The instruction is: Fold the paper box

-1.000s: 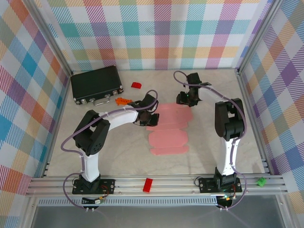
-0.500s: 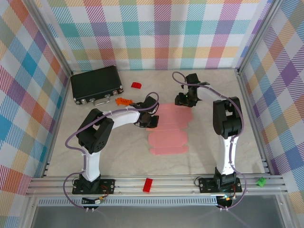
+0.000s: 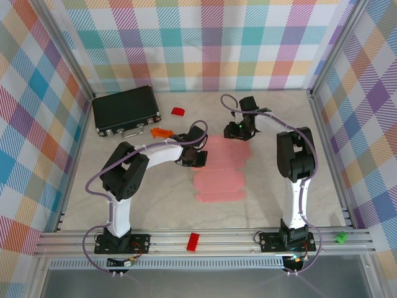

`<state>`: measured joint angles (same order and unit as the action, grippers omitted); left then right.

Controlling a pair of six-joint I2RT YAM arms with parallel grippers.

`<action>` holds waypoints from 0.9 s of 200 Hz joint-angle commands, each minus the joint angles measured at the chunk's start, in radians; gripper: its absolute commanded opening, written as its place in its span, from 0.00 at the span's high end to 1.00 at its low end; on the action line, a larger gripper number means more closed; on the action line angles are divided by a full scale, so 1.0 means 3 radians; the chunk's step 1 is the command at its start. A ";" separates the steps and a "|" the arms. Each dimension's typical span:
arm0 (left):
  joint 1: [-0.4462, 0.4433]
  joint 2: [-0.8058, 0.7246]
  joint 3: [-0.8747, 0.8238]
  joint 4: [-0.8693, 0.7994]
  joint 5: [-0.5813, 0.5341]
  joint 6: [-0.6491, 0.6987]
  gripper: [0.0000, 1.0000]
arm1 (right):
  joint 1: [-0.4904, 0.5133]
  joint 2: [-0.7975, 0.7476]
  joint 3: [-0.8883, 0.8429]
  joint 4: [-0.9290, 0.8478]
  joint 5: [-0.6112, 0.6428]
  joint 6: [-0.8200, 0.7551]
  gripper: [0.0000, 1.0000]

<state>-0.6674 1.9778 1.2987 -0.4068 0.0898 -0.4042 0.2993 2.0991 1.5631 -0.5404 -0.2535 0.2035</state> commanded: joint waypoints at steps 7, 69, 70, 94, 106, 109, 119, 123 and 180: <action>-0.0025 0.0207 -0.0034 -0.0109 -0.0151 -0.0016 1.00 | 0.0076 -0.0010 0.0079 0.0006 -0.0219 -0.0078 0.58; -0.0025 0.0234 0.0001 -0.0139 -0.0156 0.0021 1.00 | 0.0092 0.0058 0.0133 -0.0003 -0.0211 -0.0034 0.57; -0.0025 0.0234 0.0001 -0.0141 -0.0156 0.0025 1.00 | 0.0092 0.0056 0.0133 -0.0009 -0.0210 -0.0037 0.57; -0.0025 0.0211 0.0113 -0.0228 -0.0136 0.0086 1.00 | 0.0091 -0.0094 0.0057 0.0031 -0.0129 -0.0010 0.57; -0.0025 0.0185 0.0204 -0.0300 -0.0136 0.0133 1.00 | 0.0090 -0.0211 -0.0012 0.0052 -0.0043 0.0010 0.57; -0.0024 0.0180 0.0234 -0.0321 -0.0136 0.0150 1.00 | 0.0090 -0.0242 -0.0033 0.0056 -0.0025 0.0016 0.57; -0.0025 0.0158 0.0339 -0.0394 -0.0119 0.0192 1.00 | 0.0092 -0.0356 -0.0120 0.0069 0.0033 0.0032 0.57; -0.0025 0.0147 0.0380 -0.0423 -0.0112 0.0205 1.00 | 0.0092 -0.0399 -0.0163 0.0077 0.0045 0.0040 0.57; -0.0025 -0.0244 0.0690 -0.0590 -0.0056 0.0307 0.83 | 0.0180 -0.1010 -0.0944 0.0265 -0.0040 0.0170 0.58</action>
<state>-0.6682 2.0014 1.4895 -0.5327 0.0769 -0.3313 0.3260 1.8538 1.3552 -0.4873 -0.2478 0.2276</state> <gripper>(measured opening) 0.126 0.427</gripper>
